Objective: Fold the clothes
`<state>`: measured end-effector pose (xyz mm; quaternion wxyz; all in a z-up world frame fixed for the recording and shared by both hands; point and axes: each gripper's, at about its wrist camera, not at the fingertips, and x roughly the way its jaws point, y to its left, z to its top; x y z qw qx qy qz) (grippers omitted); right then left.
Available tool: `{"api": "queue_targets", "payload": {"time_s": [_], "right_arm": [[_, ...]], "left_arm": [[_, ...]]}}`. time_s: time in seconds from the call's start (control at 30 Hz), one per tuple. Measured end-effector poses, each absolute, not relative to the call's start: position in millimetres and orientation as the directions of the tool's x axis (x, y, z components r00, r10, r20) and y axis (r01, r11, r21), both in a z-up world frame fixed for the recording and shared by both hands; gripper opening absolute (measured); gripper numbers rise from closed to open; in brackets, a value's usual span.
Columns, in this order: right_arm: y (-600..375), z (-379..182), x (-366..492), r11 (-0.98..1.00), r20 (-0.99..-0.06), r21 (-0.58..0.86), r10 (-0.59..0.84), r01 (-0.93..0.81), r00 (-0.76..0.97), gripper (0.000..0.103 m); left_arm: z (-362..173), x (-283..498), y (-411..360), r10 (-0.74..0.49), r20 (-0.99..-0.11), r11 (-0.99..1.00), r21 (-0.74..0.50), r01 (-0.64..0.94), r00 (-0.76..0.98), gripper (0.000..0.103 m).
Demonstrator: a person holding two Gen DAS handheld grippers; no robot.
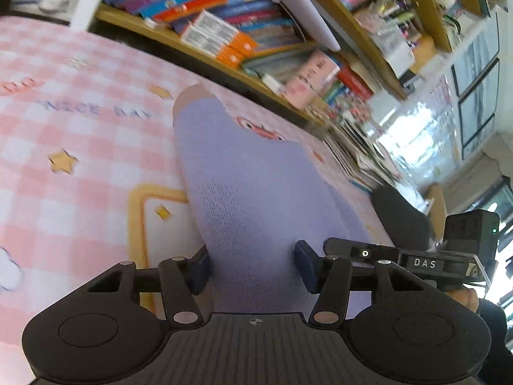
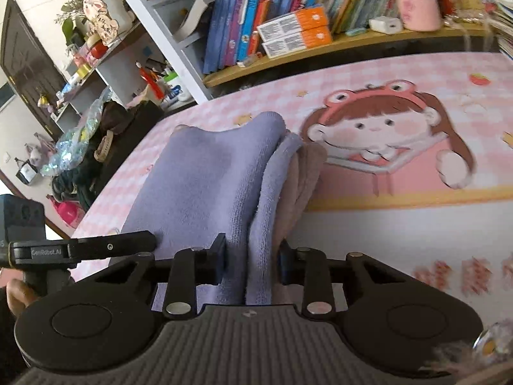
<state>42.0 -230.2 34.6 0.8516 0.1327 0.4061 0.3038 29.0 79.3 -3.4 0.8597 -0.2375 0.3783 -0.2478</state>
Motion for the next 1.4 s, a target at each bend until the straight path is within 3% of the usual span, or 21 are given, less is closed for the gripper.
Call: {"api": "queue_targets", "payload": {"time_s": [0.2,0.63,0.7,0.77,0.87,1.1,1.4], "right_arm": [[-246.9,27.6,40.4,0.775,-0.610,0.509,0.632,-0.375,0.478,0.044],[-247.9,12.6,56.0,0.751,-0.610,0.560,0.660,-0.350,0.440,0.052],[-246.7,10.4,57.2,0.746,-0.607,0.567,0.665,-0.348,0.436,0.049],[-245.0,10.8,56.1,0.740,-0.598,0.566,0.672,-0.363,0.437,0.038],[-243.7,14.7,52.5,0.737,-0.579,0.548,0.675,-0.395,0.457,0.031],[-240.5,30.2,56.7,0.731,-0.525,0.517,0.682,-0.445,0.509,0.029],[-215.7,42.1,79.6,0.767,-0.547,0.415,0.640,-0.490,0.539,0.029]], "left_arm": [[-5.2,27.4,78.9,-0.565,-0.554,0.794,-0.566,0.222,0.611,0.069],[-18.5,37.1,80.7,-0.616,-0.524,0.742,-0.637,0.209,0.588,0.068],[-20.8,37.8,79.4,-0.626,-0.516,0.731,-0.649,0.211,0.585,0.067],[-21.4,37.9,77.3,-0.630,-0.514,0.730,-0.647,0.218,0.583,0.065],[-16.7,35.3,74.3,-0.621,-0.514,0.742,-0.628,0.234,0.591,0.058],[0.3,40.7,73.5,-0.599,-0.499,0.769,-0.577,0.275,0.627,0.053],[5.4,59.0,80.0,-0.565,-0.496,0.791,-0.554,0.261,0.659,0.054]]}}
